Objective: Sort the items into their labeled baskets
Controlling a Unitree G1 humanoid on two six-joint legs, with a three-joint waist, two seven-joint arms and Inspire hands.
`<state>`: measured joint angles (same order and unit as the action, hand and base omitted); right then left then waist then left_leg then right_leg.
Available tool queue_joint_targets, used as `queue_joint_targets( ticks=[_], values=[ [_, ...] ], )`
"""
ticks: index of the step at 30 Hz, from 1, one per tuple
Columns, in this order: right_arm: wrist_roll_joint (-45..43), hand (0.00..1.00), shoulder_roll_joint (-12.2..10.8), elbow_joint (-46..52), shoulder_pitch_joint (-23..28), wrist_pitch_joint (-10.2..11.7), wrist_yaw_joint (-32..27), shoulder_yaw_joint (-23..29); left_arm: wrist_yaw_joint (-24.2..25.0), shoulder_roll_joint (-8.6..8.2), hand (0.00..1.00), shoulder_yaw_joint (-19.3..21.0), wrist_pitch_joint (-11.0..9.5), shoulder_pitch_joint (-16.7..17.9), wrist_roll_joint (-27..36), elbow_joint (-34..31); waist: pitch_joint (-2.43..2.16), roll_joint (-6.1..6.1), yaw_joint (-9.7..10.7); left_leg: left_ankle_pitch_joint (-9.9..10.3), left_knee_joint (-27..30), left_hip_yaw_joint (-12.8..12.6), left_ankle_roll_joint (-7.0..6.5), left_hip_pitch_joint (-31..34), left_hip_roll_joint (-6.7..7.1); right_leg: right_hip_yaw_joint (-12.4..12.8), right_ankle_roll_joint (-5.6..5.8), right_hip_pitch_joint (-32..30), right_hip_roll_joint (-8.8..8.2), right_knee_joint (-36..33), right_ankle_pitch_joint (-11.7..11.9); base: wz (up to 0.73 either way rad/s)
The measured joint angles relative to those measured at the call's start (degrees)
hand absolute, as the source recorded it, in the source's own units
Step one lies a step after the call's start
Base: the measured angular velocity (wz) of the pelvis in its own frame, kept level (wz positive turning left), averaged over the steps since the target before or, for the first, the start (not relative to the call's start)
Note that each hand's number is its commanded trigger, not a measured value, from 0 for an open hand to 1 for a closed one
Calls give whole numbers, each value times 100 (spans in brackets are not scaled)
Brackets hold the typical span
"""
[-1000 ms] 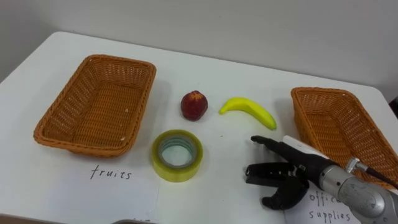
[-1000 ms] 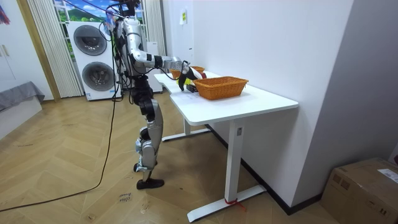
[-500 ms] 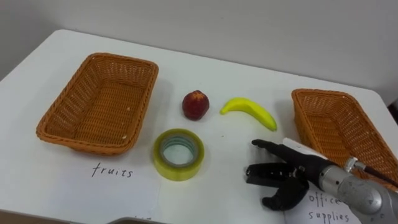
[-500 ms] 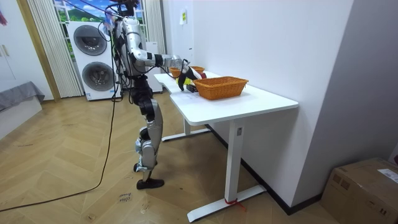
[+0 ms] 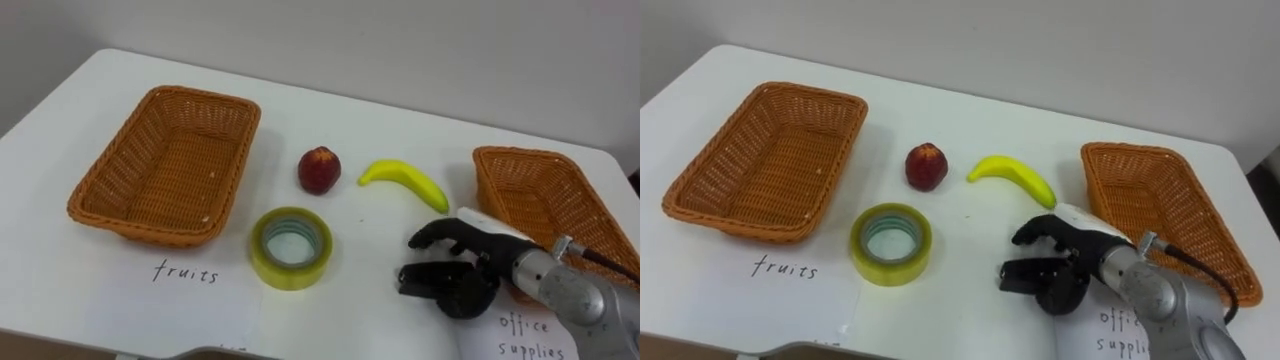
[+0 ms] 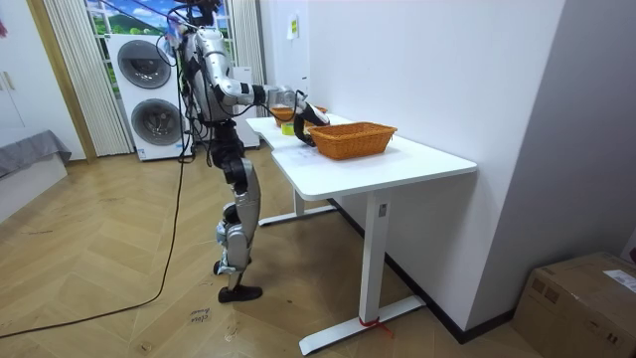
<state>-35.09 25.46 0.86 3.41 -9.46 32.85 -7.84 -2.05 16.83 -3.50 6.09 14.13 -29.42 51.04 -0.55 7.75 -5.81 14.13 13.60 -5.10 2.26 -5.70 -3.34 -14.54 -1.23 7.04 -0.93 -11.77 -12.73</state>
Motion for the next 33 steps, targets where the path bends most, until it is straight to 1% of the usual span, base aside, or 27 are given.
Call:
queue_joint_targets(
  ticks=[1, 7, 9, 20, 23, 26, 27, 28, 29, 30, 31, 33],
  values=[
    [-104, 100, 0, -3, -7, -11, -24, -2, 0, 0, 0, 0, 6, -7, 1, 0, -15, 1, -20, 0, 0, 7, 0, -5, 0, -2, 0, 12, 0, -1, 0, 0],
    [-344, 100, -2, -40, -23, -68, -35, -47, 0, 0, 0, 0, 33, -10, 15, -13, -14, 5, -68, 0, -10, 50, 0, -78, 3, -31, 1, 110, -2, 8, 0, 4],
    [-282, 100, -26, -77, -7, -69, -14, -42, 0, 0, 0, -1, 33, -4, 16, -57, -11, 9, -68, 0, -10, 58, 0, -63, 3, -62, 1, 103, -3, 8, 0, 3],
    [101, 100, -30, -49, 42, -112, 58, 41, -2, 8, 0, -1, 28, -5, 17, -116, -4, 19, -30, -1, -6, 60, -7, 10, 8, -48, 0, 40, -5, 4, 1, 0],
    [161, 100, -30, -15, 63, -101, 79, 77, -5, 10, 0, -1, 29, -6, 16, -127, -2, 21, -11, -1, -7, 61, -7, 13, 7, -28, 1, 41, 0, 4, 1, 0],
    [170, 100, -30, 65, 123, -18, 48, 111, -5, 10, 0, -4, 21, -30, 12, -139, 1, 22, 18, -2, 3, 53, -6, 25, 7, 6, 1, 11, 8, 13, 0, 0],
    [168, 100, -34, 98, 119, 14, 38, 111, -6, 10, 0, -3, 17, -41, 9, -138, 7, 18, 19, -2, -6, 43, -6, 28, 7, 12, 1, -7, 8, 13, 0, -4],
    [172, 100, -38, 118, 114, 30, 16, 113, -6, 10, 0, -3, 5, -64, 7, -137, 30, 14, 30, -2, -12, 38, -6, 27, 8, 18, 1, -13, 8, 13, 0, -4],
    [180, 100, -41, 124, 111, 54, 2, 117, -7, 10, 0, -3, -4, -72, 7, -137, 42, 12, 42, -2, -14, 38, -6, 26, 8, 19, 1, -14, 8, 13, 0, 0],
    [188, 100, -43, 146, 113, 95, -37, 120, -7, 10, 0, -3, -25, -88, 7, -137, 71, 9, 62, -2, -21, 34, -6, 25, 9, 20, 1, -17, 8, 14, 0, 0],
    [187, 100, -43, 197, 112, 119, -56, 122, -7, 10, 0, -3, -27, -91, -2, -144, 84, 6, 79, -2, -20, 30, -6, 36, 8, 27, 1, -39, 9, 12, 0, 0],
    [186, 100, -43, 278, 106, 136, -61, 132, -7, 9, 0, -1, -36, -87, 0, -186, 85, 10, 88, -3, -15, 17, -7, 74, 5, 32, 0, -111, 8, -3, 1, -5]
  ],
)
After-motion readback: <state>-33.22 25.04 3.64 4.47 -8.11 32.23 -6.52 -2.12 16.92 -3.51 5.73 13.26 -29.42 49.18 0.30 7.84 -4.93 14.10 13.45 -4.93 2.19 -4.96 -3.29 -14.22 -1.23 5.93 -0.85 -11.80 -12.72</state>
